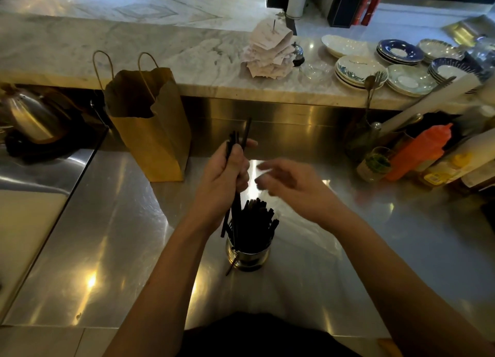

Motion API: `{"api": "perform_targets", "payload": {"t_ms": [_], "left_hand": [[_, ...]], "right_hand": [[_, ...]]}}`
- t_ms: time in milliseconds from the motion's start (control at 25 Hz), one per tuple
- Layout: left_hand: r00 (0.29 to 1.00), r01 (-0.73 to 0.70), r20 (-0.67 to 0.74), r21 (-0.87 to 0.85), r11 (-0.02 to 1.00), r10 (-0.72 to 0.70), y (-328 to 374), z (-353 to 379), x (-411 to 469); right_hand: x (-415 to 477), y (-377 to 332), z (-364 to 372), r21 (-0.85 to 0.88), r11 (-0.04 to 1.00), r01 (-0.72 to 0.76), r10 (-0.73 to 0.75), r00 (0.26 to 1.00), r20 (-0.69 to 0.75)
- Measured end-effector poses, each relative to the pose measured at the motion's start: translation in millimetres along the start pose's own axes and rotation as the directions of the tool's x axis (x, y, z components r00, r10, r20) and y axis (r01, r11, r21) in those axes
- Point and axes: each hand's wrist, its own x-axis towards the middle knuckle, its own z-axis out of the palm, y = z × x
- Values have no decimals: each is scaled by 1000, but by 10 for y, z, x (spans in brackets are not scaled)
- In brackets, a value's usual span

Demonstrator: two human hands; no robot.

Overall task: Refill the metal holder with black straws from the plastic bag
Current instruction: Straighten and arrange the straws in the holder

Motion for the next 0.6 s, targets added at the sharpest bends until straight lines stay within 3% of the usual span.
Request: {"api": "perform_targets", "payload": {"t_ms": [80,160,360,600], "left_hand": [[998,-66,9,33,997,66,-23,12,1],[995,-101,22,76,992,99,-70,59,-47],[992,-126,43,122,985,121,-241,135,-182],[994,-85,96,299,951,59,-515,27,-271]], "right_hand": [[-60,87,111,-41,999,-6,12,991,131],[-103,146,205,-7,1000,-8,9,986,164],[-157,311,382,-156,987,28,-25,999,22],[-206,493,467,-198,980,-15,6,999,-45]]}}
